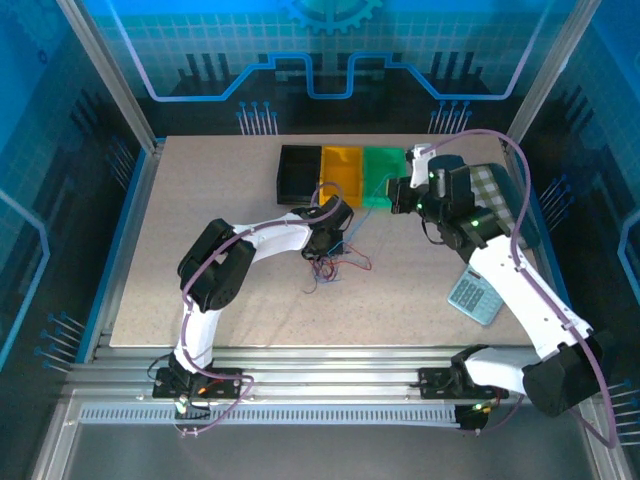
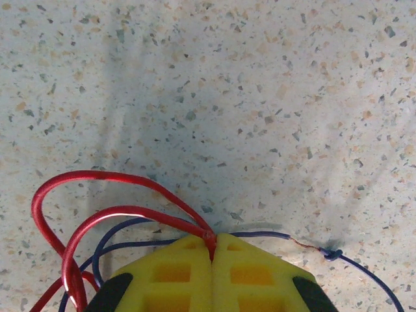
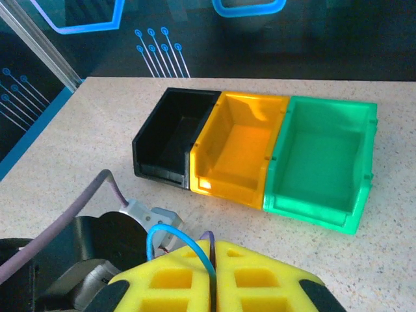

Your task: Untangle the cables

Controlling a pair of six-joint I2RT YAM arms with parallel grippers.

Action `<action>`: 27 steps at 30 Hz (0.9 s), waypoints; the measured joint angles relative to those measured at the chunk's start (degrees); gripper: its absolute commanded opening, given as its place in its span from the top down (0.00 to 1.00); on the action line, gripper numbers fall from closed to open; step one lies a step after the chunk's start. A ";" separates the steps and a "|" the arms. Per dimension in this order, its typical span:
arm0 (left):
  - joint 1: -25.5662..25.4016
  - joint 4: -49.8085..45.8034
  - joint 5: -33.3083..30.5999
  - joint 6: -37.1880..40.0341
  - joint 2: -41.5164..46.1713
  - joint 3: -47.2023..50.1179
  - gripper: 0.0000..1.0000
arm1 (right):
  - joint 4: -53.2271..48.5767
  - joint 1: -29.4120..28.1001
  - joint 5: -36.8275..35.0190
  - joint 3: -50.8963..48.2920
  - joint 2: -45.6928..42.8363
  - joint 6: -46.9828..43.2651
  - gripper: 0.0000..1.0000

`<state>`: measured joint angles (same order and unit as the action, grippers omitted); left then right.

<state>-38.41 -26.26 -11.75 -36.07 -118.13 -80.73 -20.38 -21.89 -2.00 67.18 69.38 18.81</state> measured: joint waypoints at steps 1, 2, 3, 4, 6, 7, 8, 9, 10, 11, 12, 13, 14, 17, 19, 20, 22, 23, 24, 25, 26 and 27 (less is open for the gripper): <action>0.02 0.46 0.00 0.02 0.11 0.28 1.00 | -0.02 0.22 0.22 -0.26 0.04 0.09 0.90; 0.04 0.92 0.00 0.02 0.33 0.66 1.00 | 0.26 0.39 0.55 -1.01 0.04 0.44 0.90; 0.04 1.44 0.02 0.00 0.61 1.20 1.00 | 0.76 0.59 0.76 -2.27 0.00 0.94 0.88; 0.04 1.84 0.00 0.00 0.81 1.57 1.00 | 1.22 0.70 0.85 -3.72 0.02 1.62 0.87; 0.04 2.67 0.00 0.02 1.20 2.36 1.00 | 2.01 0.98 0.96 -7.72 0.39 3.43 0.88; 0.04 2.89 0.00 0.00 1.31 2.60 1.00 | 2.08 1.07 0.96 -9.29 0.74 4.17 0.87; 0.04 3.02 -0.02 0.00 1.40 2.73 1.00 | 2.47 1.09 0.96 -11.41 1.33 5.33 0.86; 0.04 3.04 -0.02 0.00 1.42 2.78 1.00 | 2.64 1.09 0.96 -13.35 1.99 6.36 0.84; 0.04 3.04 -0.02 0.00 1.42 2.78 1.00 | 2.93 1.09 0.98 -14.97 2.56 7.21 0.81; 0.04 3.04 -0.02 0.00 1.42 2.78 1.00 | 3.06 1.11 0.96 -16.63 3.15 8.20 0.76; 0.04 3.02 -0.02 0.00 1.42 2.78 1.00 | 3.23 1.14 0.96 -17.94 3.63 9.03 0.71; 0.04 3.02 -0.02 0.00 1.42 2.78 1.00 | 3.32 1.22 0.96 -19.12 4.09 9.84 0.62; 0.04 3.02 -0.02 0.00 1.42 2.78 1.00 | 3.28 1.33 0.94 -19.89 4.50 10.58 0.55; 0.04 3.02 -0.02 0.00 1.42 2.78 1.00 | 3.50 1.49 0.68 -20.31 5.01 11.98 0.47; 0.04 3.02 -0.02 0.00 1.42 2.78 1.00 | 4.02 1.49 0.72 -20.26 4.85 12.11 0.46; 0.04 3.02 -0.02 0.00 1.42 2.78 1.00 | 4.20 1.49 0.72 -20.24 4.85 12.11 0.46; 0.04 3.02 -0.02 0.00 1.42 2.78 1.00 | 4.20 1.49 0.79 -20.24 4.87 12.13 0.46; 0.04 3.02 -0.02 0.00 1.42 2.78 1.00 | 4.17 1.51 0.79 -20.24 4.92 12.11 0.46; 0.04 3.02 -0.02 0.00 1.42 2.78 1.00 | 4.13 1.51 0.81 -20.24 5.11 12.11 0.47; 0.04 3.02 -0.02 0.00 1.42 2.78 1.00 | 4.09 1.51 0.94 -20.20 5.49 12.13 0.47; 0.04 3.02 -0.02 0.00 1.42 2.78 1.00 | 4.02 1.51 1.01 -20.13 6.14 12.13 0.47; 0.04 3.02 -0.02 0.00 1.42 2.78 1.00 | 3.76 1.51 1.16 -20.02 6.80 12.11 0.48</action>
<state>-38.37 -23.24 -11.77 -36.07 -116.71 -77.95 -16.62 -20.38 -0.84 47.16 76.18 30.92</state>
